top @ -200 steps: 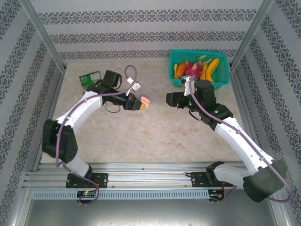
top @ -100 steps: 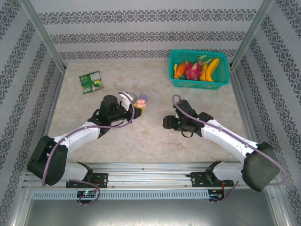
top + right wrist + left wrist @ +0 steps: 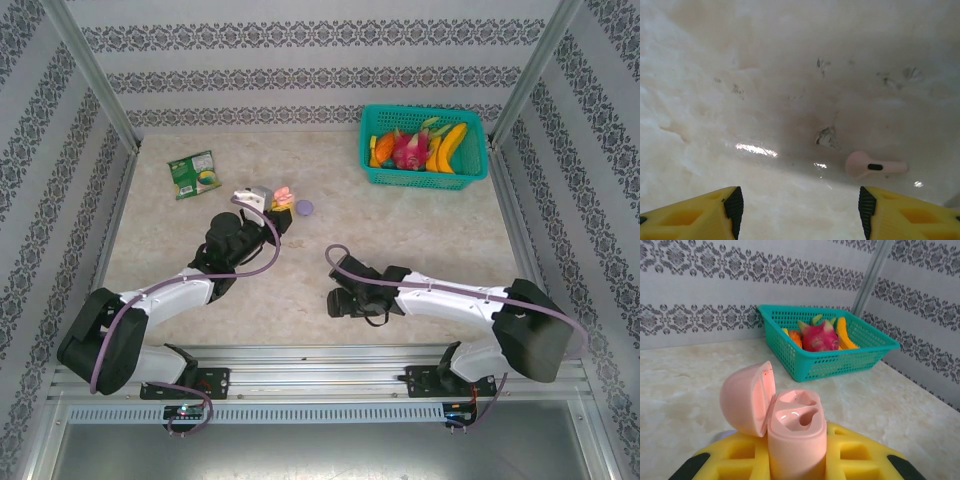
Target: Insert wireless bluetooth earbuds into charging case
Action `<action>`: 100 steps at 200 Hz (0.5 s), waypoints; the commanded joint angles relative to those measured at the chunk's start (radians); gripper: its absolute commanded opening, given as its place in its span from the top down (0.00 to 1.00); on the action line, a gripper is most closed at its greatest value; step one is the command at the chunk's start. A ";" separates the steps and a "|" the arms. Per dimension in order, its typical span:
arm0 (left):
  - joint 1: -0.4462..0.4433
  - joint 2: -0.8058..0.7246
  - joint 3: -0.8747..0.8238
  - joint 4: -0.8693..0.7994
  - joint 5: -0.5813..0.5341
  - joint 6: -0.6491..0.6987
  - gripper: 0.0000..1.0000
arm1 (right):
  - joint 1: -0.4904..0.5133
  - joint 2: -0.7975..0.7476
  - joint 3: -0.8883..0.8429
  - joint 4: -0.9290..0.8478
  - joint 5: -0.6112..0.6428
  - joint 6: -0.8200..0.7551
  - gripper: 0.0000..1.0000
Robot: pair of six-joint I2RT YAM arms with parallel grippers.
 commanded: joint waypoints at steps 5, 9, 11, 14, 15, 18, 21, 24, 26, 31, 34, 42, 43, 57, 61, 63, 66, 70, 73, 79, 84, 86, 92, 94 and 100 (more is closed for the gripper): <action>-0.016 -0.052 0.003 0.097 -0.023 -0.012 1.00 | 0.026 0.029 -0.017 0.025 0.035 0.057 0.35; -0.016 -0.057 0.003 0.097 -0.020 -0.009 1.00 | 0.028 0.031 -0.019 0.027 0.035 0.060 0.35; -0.016 -0.060 0.003 0.096 -0.019 -0.008 1.00 | 0.029 0.033 -0.020 0.028 0.036 0.061 0.35; -0.016 -0.063 0.004 0.097 -0.017 -0.006 1.00 | 0.031 0.034 -0.023 0.029 0.034 0.063 0.35; -0.016 -0.064 0.004 0.096 -0.015 -0.005 1.00 | 0.031 0.034 -0.024 0.030 0.035 0.063 0.35; -0.016 -0.068 0.005 0.095 -0.013 0.000 1.00 | 0.031 0.035 -0.026 0.031 0.034 0.065 0.35; -0.016 -0.072 0.006 0.094 -0.010 0.003 1.00 | 0.031 0.035 -0.029 0.033 0.035 0.065 0.35; -0.016 -0.075 0.006 0.094 -0.010 0.005 1.00 | 0.032 0.035 -0.032 0.035 0.036 0.067 0.35; -0.016 -0.078 0.007 0.091 -0.009 0.005 1.00 | 0.031 0.035 -0.035 0.035 0.037 0.068 0.35; -0.016 -0.084 0.008 0.087 -0.005 0.009 1.00 | 0.031 0.034 -0.041 0.037 0.040 0.071 0.35; -0.016 -0.087 0.010 0.083 -0.006 0.010 1.00 | 0.031 0.034 -0.044 0.039 0.041 0.073 0.35; -0.016 -0.096 0.014 0.070 -0.002 0.015 1.00 | 0.031 0.032 -0.052 0.044 0.044 0.074 0.35; -0.016 -0.097 0.014 0.069 -0.002 0.016 1.00 | 0.031 0.032 -0.054 0.044 0.044 0.074 0.35; -0.016 -0.109 0.022 0.058 0.002 0.022 1.00 | 0.031 0.035 -0.064 0.053 0.045 0.077 0.35; -0.016 -0.111 0.021 0.058 0.001 0.022 1.00 | 0.031 0.036 -0.065 0.056 0.045 0.077 0.35; -0.016 -0.112 0.023 0.057 0.001 0.022 1.00 | 0.031 0.037 -0.066 0.057 0.045 0.076 0.35; -0.016 -0.113 0.025 0.057 0.002 0.022 1.00 | 0.031 0.040 -0.067 0.059 0.046 0.076 0.35; -0.016 -0.116 0.025 0.056 0.004 0.023 1.00 | 0.030 0.043 -0.067 0.064 0.047 0.074 0.35; -0.016 -0.118 0.026 0.055 0.004 0.024 1.00 | 0.031 0.045 -0.067 0.066 0.046 0.073 0.35; -0.016 -0.120 0.029 0.052 0.007 0.025 1.00 | 0.029 0.051 -0.066 0.071 0.047 0.071 0.35; -0.016 -0.121 0.030 0.051 0.009 0.024 1.00 | 0.028 0.057 -0.063 0.074 0.046 0.068 0.35; -0.016 -0.122 0.031 0.051 0.009 0.024 1.00 | 0.028 0.059 -0.062 0.075 0.047 0.066 0.35; -0.016 -0.122 0.033 0.048 0.011 0.023 1.00 | 0.027 0.066 -0.057 0.079 0.050 0.061 0.35; -0.016 -0.121 0.034 0.047 0.013 0.024 1.00 | 0.026 0.069 -0.055 0.081 0.051 0.060 0.35; -0.017 -0.121 0.036 0.046 0.016 0.024 1.00 | 0.025 0.075 -0.050 0.085 0.052 0.057 0.35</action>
